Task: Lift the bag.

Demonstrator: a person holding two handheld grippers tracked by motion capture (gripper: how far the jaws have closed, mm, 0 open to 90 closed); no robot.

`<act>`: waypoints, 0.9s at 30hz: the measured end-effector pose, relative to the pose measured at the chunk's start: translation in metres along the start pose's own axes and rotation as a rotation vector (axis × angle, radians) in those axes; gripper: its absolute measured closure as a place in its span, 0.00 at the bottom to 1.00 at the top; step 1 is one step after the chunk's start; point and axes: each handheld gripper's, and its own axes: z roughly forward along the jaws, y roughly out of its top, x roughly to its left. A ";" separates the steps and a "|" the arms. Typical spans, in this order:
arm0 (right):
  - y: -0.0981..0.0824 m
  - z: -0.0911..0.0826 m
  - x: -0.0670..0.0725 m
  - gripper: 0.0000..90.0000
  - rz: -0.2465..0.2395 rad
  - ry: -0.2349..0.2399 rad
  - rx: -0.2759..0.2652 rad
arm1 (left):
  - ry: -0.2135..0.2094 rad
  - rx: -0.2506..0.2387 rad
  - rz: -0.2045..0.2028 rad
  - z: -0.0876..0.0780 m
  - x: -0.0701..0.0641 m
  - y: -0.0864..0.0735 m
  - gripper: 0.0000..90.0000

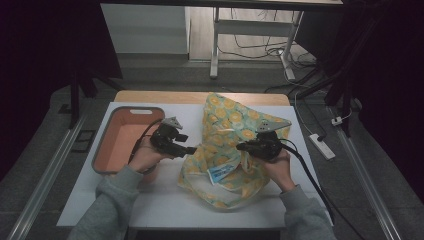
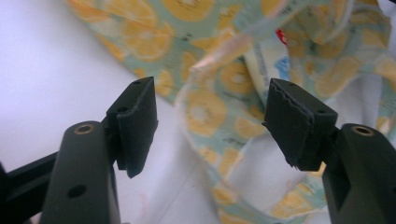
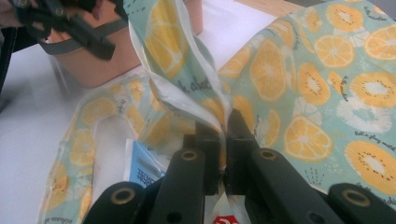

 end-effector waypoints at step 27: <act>-0.002 -0.015 0.001 0.56 0.037 -0.004 -0.015 | -0.021 0.139 0.000 0.046 -0.007 0.025 0.99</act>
